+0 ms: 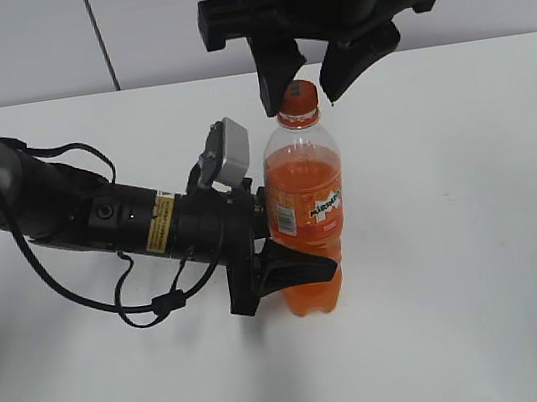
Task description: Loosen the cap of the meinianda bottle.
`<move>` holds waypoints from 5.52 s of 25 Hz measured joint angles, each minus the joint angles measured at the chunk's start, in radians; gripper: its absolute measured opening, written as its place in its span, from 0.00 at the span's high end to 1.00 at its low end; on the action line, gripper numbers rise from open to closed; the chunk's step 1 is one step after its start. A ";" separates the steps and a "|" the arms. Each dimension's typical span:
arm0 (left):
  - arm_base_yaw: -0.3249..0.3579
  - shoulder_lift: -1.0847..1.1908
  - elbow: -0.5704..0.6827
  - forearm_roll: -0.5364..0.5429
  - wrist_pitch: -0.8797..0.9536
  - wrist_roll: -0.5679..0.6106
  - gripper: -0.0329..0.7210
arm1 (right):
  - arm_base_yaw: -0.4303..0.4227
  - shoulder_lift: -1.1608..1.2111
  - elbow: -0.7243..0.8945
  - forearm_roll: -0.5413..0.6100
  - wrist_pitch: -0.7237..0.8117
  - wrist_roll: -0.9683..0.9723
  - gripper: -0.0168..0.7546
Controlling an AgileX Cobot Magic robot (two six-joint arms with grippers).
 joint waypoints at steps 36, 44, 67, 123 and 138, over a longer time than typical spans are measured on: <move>0.001 0.000 0.000 0.014 -0.007 0.009 0.43 | -0.001 -0.002 0.000 0.076 -0.003 -1.320 0.63; 0.001 0.000 0.000 0.010 -0.006 0.005 0.43 | -0.001 -0.002 0.000 0.082 -0.003 -1.641 0.63; 0.000 0.000 0.000 0.004 -0.001 -0.002 0.43 | 0.000 -0.089 -0.052 0.111 -0.002 -1.249 0.63; 0.000 0.000 0.000 -0.005 0.002 -0.040 0.43 | -0.672 0.072 0.851 0.177 -0.929 -0.460 0.59; 0.000 0.000 0.000 -0.005 0.002 -0.040 0.43 | -0.673 0.019 0.832 0.214 -0.884 -0.455 0.27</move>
